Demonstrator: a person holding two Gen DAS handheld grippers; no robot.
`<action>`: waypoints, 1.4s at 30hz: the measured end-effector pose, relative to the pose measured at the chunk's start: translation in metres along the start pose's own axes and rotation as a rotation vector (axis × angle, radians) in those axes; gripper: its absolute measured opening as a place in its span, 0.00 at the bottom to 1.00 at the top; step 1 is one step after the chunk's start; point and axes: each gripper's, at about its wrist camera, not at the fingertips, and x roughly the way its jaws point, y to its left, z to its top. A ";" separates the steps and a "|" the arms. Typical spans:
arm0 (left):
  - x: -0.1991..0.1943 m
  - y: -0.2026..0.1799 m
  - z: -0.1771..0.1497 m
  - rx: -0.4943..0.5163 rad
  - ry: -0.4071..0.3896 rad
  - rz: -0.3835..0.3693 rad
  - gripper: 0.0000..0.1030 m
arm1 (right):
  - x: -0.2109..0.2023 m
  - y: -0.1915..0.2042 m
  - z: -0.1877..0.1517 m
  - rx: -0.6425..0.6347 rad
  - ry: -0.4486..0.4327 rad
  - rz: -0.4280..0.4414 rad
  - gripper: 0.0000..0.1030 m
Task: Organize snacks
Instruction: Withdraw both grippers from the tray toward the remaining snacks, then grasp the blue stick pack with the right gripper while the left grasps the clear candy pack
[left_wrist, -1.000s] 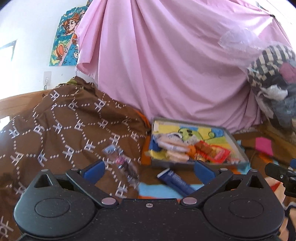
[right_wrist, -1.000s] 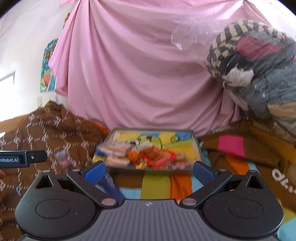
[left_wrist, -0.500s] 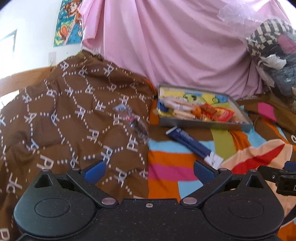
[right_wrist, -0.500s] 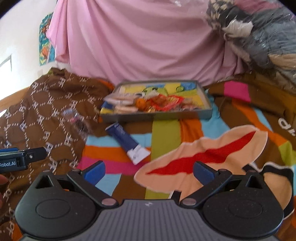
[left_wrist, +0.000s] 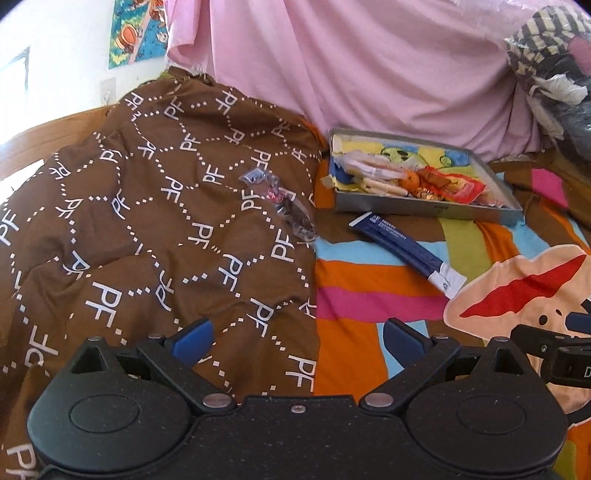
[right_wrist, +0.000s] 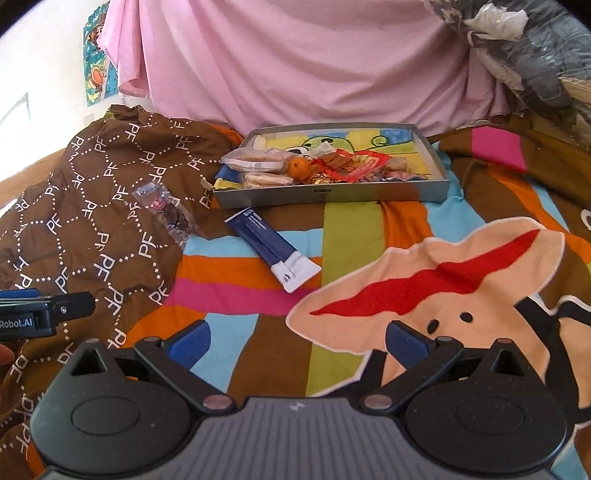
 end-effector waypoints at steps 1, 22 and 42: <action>0.003 -0.001 0.003 0.001 0.018 -0.002 0.95 | 0.003 0.000 0.003 -0.001 0.000 0.003 1.00; 0.099 -0.003 0.075 0.057 -0.016 0.014 0.93 | 0.105 0.002 0.052 -0.176 -0.031 0.076 1.00; 0.217 0.001 0.112 -0.066 -0.035 -0.045 0.90 | 0.183 0.005 0.052 -0.237 -0.088 0.115 1.00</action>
